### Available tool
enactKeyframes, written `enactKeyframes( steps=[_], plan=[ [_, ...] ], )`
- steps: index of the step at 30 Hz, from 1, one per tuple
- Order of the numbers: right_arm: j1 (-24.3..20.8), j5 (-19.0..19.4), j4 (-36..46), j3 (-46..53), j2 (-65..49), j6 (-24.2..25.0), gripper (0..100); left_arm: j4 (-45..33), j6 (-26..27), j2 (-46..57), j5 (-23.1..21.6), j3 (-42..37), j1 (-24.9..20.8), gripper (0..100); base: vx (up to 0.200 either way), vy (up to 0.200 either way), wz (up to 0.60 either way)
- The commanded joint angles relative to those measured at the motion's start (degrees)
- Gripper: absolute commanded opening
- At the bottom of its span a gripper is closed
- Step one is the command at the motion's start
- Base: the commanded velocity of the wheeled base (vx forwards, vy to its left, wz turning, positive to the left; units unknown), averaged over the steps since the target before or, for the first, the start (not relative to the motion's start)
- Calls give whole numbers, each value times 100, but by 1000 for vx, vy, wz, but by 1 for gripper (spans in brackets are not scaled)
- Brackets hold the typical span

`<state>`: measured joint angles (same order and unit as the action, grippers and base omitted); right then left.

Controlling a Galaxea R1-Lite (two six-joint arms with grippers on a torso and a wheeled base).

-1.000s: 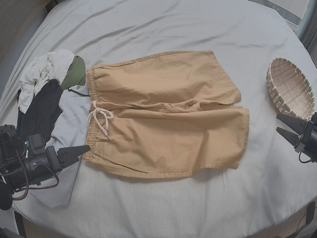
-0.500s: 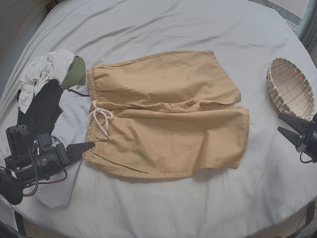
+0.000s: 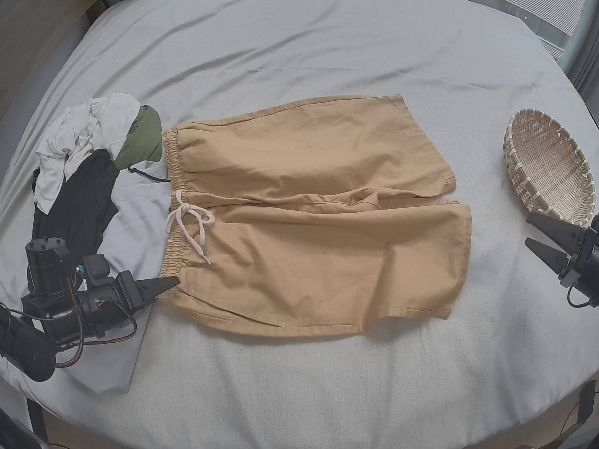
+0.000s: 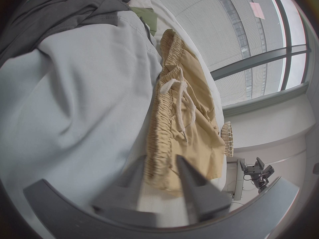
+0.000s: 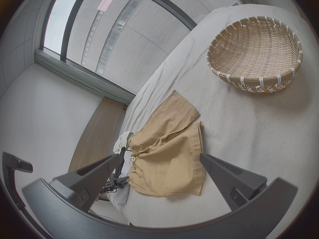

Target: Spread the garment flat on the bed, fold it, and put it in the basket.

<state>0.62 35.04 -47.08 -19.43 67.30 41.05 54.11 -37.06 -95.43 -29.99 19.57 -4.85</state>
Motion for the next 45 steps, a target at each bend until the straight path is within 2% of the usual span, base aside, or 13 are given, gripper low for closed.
enactKeyframes(
  steps=[1,6,7,8,11,13,17,22,42,43,45],
  plan=[
    [-1,3,-3,45,2,0,100,3,15,-108,-16,30,2,0,0,0,0],
    [-115,12,120,238,72,-149,100,20,23,-108,-16,47,11,0,0,0,0],
    [-247,3,401,423,204,-510,100,170,-3,-64,-16,47,37,0,0,0,0],
    [-273,3,437,449,231,-563,100,196,-12,-55,-16,39,37,0,0,0,0],
    [-554,-32,744,607,608,-1195,100,679,-144,-46,-7,-49,55,0,0,0,0],
    [-713,-41,744,634,775,-1292,100,908,-214,-55,2,-128,55,0,0,0,0],
    [-959,-49,709,616,1022,-1292,100,1216,-276,-81,2,-234,46,0,0,0,0],
    [-1187,-348,621,581,1619,-1327,100,1321,-284,-108,28,-208,98,0,0,0,0],
    [-1310,-621,-891,537,2981,-1389,100,1400,-267,-55,28,-190,72,0,0,0,0],
    [-1319,-621,-908,528,2999,-1389,0,1418,-276,-55,37,-190,72,0,0,0,0],
    [-1337,-621,-961,528,3069,-1468,0,1479,-276,-64,37,-190,63,0,0,0,0]
  ],
)
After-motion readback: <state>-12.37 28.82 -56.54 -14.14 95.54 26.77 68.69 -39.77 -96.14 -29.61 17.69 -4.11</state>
